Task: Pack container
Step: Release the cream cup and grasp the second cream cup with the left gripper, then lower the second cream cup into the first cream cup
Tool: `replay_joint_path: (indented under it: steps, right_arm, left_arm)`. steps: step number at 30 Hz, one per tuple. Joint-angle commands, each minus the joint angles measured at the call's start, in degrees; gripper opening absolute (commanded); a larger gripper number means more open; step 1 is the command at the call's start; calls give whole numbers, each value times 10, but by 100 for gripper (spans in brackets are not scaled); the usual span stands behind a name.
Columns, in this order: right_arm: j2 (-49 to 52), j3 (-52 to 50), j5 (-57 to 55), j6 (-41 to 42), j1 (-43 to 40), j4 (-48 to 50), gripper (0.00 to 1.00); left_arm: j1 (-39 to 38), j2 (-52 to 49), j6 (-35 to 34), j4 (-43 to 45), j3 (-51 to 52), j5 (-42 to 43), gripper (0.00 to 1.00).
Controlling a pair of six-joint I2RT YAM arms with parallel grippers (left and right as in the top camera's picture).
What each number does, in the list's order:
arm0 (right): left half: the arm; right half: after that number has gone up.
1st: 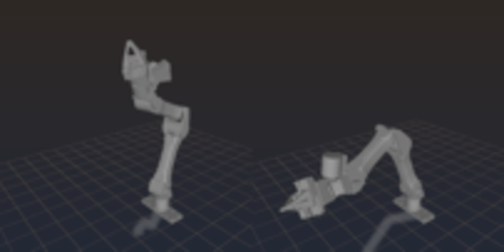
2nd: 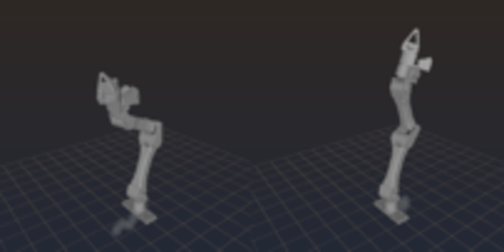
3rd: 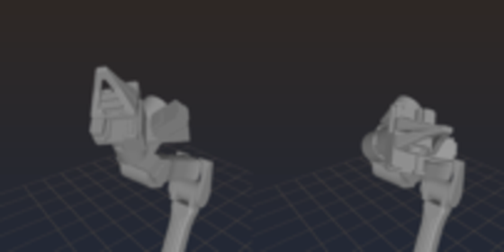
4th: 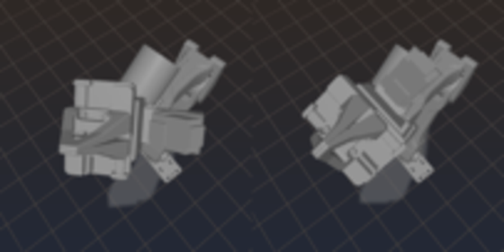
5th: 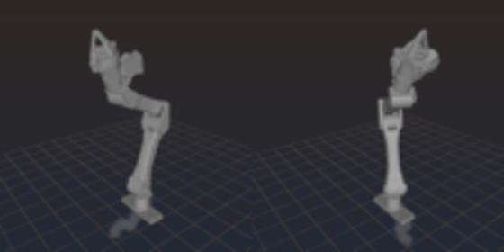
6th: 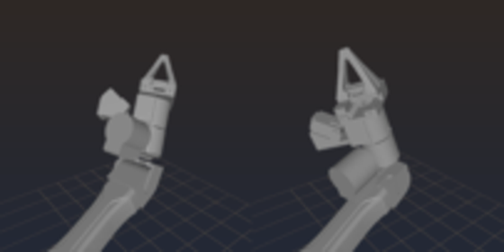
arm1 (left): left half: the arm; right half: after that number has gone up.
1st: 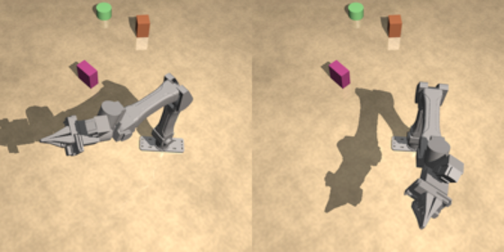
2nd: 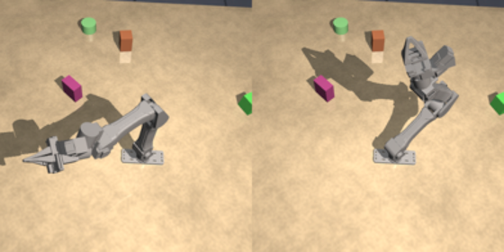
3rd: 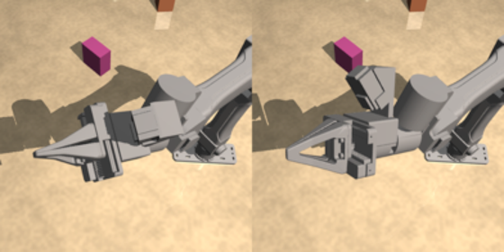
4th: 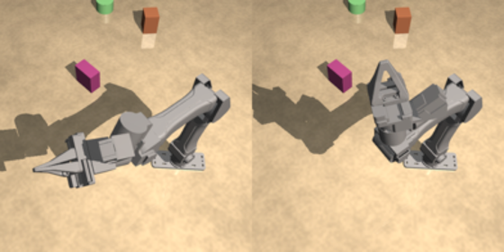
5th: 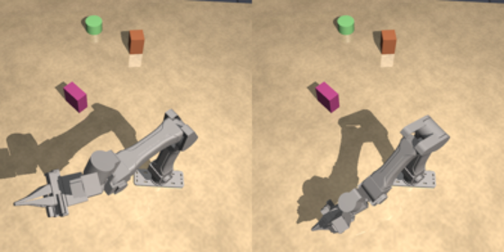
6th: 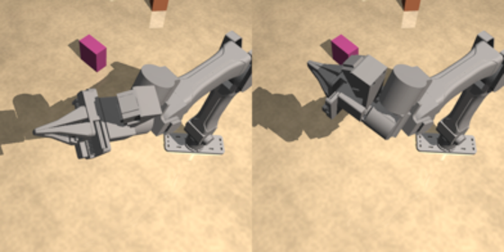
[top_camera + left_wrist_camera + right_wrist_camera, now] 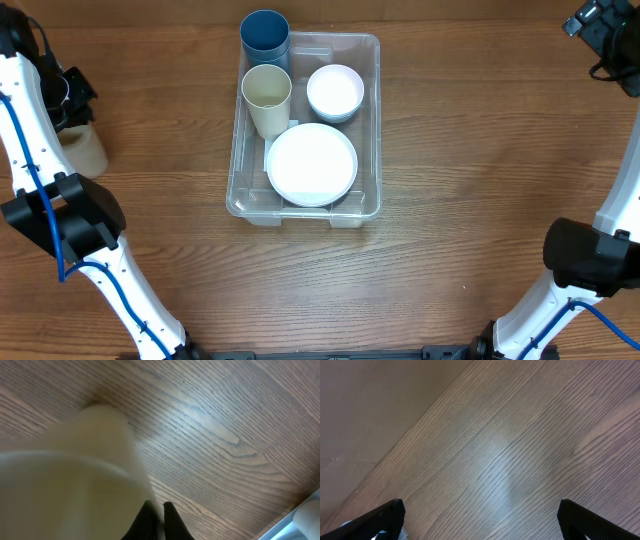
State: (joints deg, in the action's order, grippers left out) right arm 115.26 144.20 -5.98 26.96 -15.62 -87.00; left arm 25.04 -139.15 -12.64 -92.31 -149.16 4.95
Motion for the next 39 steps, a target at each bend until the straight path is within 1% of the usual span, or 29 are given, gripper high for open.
replay_joint_path:
  steps: [1, 4, 8, 10, 13, 17, 21, 26, 27, 29, 31, 34, 36, 39]
  right_arm:
    - [-3, 4, -4, 3, 1, 3, 100]
    - [-3, 4, -4, 3, 1, 3, 100]
    - [-3, 4, -4, 3, 1, 3, 100]
    - [-3, 4, -4, 3, 1, 3, 100]
    - [-3, 4, -4, 3, 1, 3, 100]
    - [-3, 4, -4, 3, 1, 3, 100]
    - [-3, 4, -4, 3, 1, 3, 100]
    - [-3, 4, -4, 3, 1, 3, 100]
    - [-3, 4, -4, 3, 1, 3, 100]
    - [-3, 4, -4, 3, 1, 3, 100]
    - [-3, 4, -4, 3, 1, 3, 100]
    - [-3, 4, -4, 3, 1, 3, 100]
    - [-3, 4, -4, 3, 1, 3, 100]
    - [-3, 4, -4, 3, 1, 3, 100]
  left_arm:
    - [5, 1, 4, -7, -3, 57, 4]
    - [4, 3, 10, -22, -23, 111, 4]
    - [-2, 21, 24, -45, -102, 161, 4]
    - [-19, 64, 24, -45, -130, 161, 4]
    - [-49, 115, 24, -45, -144, 161, 4]
    - [-119, 183, 31, -45, -144, 161, 4]
    - [-242, 240, 83, -43, -144, 150, 4]
    - [-396, 253, 145, -35, -144, 86, 4]
    - [-429, 249, 153, -35, -144, 59, 4]
    - [-461, 242, 153, -34, -144, 8, 4]
    - [-479, 236, 153, -34, -142, -43, 4]
    - [-480, 223, 153, -31, -141, -73, 4]
    - [-479, 208, 151, -31, -141, -115, 4]
    - [-479, 181, 150, -30, -141, -120, 4]
